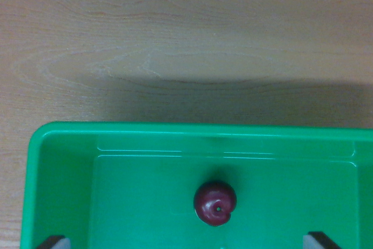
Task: Pick fruit
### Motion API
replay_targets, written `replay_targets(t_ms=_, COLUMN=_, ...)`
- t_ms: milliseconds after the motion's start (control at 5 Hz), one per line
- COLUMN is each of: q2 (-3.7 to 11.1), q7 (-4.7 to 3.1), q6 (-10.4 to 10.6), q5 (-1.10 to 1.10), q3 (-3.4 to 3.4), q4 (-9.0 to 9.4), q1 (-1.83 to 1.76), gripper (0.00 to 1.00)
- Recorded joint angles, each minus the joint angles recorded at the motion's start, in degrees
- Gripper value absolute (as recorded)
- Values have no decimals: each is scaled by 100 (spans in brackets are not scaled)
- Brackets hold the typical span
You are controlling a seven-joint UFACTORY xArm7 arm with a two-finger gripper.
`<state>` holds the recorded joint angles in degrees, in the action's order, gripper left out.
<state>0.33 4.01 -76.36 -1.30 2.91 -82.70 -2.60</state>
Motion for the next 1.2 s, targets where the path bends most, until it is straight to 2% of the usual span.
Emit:
replay_targets(t_ms=200, q2=117, q7=-15, q6=231, q5=-11, q3=-9, q4=148, q1=14, gripper=0)
replay_targets(t_ms=400, q2=117, q7=-15, q6=231, q5=-11, q3=-9, q4=148, q1=14, gripper=0)
replay_targets(t_ms=600, q2=238, q7=-30, q6=470, q5=-21, q3=-18, q4=301, q1=29, gripper=0)
replay_targets(t_ms=800, q2=238, q7=-30, q6=470, q5=-21, q3=-18, q4=301, q1=29, gripper=0)
replay_targets(t_ms=1000, q2=362, q7=-46, q6=718, q5=-33, q3=-27, q4=460, q1=44, gripper=0)
replay_targets(t_ms=1200, q2=362, q7=-46, q6=718, q5=-33, q3=-27, q4=460, q1=44, gripper=0)
